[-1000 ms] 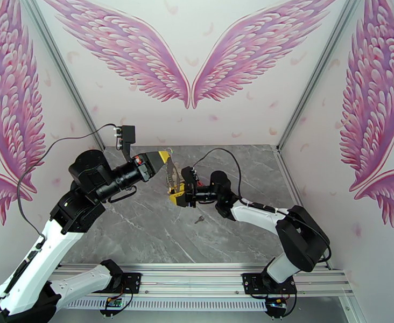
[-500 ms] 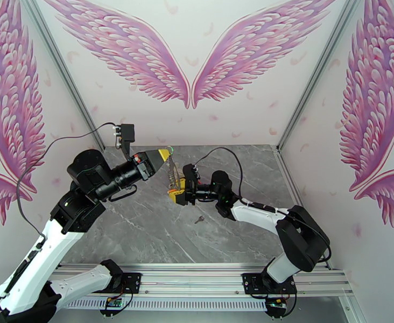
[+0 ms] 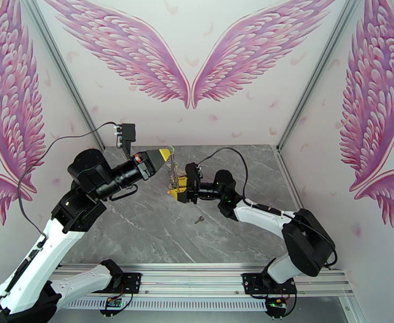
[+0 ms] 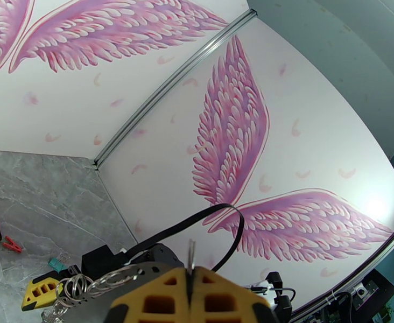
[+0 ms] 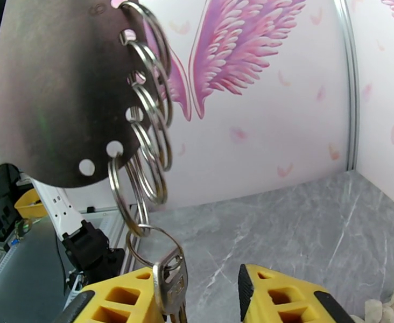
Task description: Remove the keys from the keyring
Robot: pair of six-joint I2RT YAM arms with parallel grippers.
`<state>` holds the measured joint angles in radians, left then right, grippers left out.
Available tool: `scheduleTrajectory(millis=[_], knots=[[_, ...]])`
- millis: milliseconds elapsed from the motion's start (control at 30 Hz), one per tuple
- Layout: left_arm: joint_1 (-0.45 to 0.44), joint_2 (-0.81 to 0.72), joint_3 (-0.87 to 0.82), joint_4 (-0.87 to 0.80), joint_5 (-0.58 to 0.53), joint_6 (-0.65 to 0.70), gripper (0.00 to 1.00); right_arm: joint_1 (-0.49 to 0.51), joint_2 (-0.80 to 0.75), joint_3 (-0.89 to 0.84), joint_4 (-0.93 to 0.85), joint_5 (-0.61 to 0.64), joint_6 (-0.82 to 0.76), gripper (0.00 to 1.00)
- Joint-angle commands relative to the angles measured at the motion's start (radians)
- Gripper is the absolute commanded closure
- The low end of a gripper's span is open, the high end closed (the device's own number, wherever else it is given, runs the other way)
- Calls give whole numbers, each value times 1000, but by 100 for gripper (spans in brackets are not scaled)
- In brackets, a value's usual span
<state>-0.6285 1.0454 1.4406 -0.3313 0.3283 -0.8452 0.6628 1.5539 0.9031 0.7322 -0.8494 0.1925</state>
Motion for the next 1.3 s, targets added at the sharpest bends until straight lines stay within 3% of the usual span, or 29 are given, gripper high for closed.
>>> scheduleTrajectory(millis=[0,300,433,600,867,1167,1267], knots=[[4,0,27,31,7,5,100,-5,-26,22,-45,-30,-20,67],[5,-7,16,27,-13,11,100,-6,-48,31,-104,-25,-40,96],[4,-3,17,28,-10,11,100,-6,-61,28,-110,-27,-48,100],[6,-9,11,17,-22,19,100,-6,-75,34,-140,-15,-56,100],[29,-69,-22,-53,-97,106,100,-6,-123,92,-413,83,-89,100],[125,-186,-338,49,-126,5,100,-7,-269,118,-744,240,-193,100],[147,-227,-434,78,-150,-14,90,-7,-278,161,-836,246,-205,100]])
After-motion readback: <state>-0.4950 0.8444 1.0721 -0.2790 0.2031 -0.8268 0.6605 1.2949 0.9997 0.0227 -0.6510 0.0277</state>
